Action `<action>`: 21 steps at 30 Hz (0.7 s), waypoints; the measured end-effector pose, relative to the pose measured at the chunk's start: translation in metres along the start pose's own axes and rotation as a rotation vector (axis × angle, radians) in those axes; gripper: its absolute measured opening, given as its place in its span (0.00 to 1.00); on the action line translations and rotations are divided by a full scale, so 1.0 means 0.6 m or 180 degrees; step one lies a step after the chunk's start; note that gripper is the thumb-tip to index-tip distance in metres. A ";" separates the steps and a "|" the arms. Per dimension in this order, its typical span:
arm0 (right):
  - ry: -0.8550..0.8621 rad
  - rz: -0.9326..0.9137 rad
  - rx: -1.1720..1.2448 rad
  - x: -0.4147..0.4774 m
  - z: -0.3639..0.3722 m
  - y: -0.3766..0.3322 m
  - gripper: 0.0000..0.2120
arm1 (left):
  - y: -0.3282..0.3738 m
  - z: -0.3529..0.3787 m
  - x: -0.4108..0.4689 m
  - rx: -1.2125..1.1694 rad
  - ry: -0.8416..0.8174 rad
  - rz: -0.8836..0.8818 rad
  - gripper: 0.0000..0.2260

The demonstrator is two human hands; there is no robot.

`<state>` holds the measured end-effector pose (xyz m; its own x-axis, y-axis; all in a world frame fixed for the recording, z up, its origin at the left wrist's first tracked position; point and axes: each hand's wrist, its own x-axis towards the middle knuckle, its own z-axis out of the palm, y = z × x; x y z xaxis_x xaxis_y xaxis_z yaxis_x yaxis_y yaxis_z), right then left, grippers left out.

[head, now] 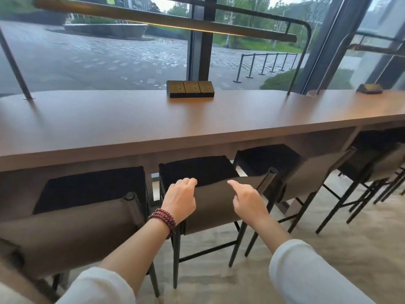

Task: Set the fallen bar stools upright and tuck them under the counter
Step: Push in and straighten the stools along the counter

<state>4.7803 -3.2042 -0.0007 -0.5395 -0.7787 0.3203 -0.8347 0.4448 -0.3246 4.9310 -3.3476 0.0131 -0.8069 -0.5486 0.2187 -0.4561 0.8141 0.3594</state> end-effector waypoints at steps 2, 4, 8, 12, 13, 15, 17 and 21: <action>-0.0080 0.0047 -0.0041 0.004 -0.009 0.036 0.23 | 0.029 0.019 0.014 0.0062 -0.0051 0.0022 0.21; -0.0157 0.0038 -0.0113 0.017 -0.010 0.073 0.24 | 0.047 0.039 0.035 0.0189 -0.0082 0.0056 0.22; -0.0256 -0.0051 -0.0365 0.062 0.000 0.137 0.25 | 0.047 0.080 0.081 0.0541 -0.0268 -0.0059 0.23; -0.0569 -0.0114 -0.0953 0.113 0.020 0.189 0.28 | 0.023 0.121 0.110 0.0963 -0.0508 -0.0386 0.22; -0.0666 -0.0130 -0.1079 0.127 0.027 0.201 0.28 | 0.020 0.129 0.116 0.1091 -0.0561 -0.0457 0.21; -0.0867 -0.0225 -0.1307 0.150 0.039 0.223 0.28 | 0.021 0.139 0.122 0.1344 -0.0676 -0.0570 0.18; -0.0923 -0.0363 -0.1437 0.168 0.048 0.243 0.26 | 0.026 0.143 0.125 0.1496 -0.0728 -0.0661 0.16; -0.1199 -0.0603 -0.1571 0.190 0.058 0.272 0.17 | 0.029 0.150 0.130 0.1579 -0.0710 -0.0873 0.17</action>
<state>4.5865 -3.2355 -0.0480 -0.3773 -0.9256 -0.0313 -0.9125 0.3658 0.1829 4.8263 -3.3590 -0.0455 -0.6699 -0.7415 -0.0367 -0.7357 0.6697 -0.1017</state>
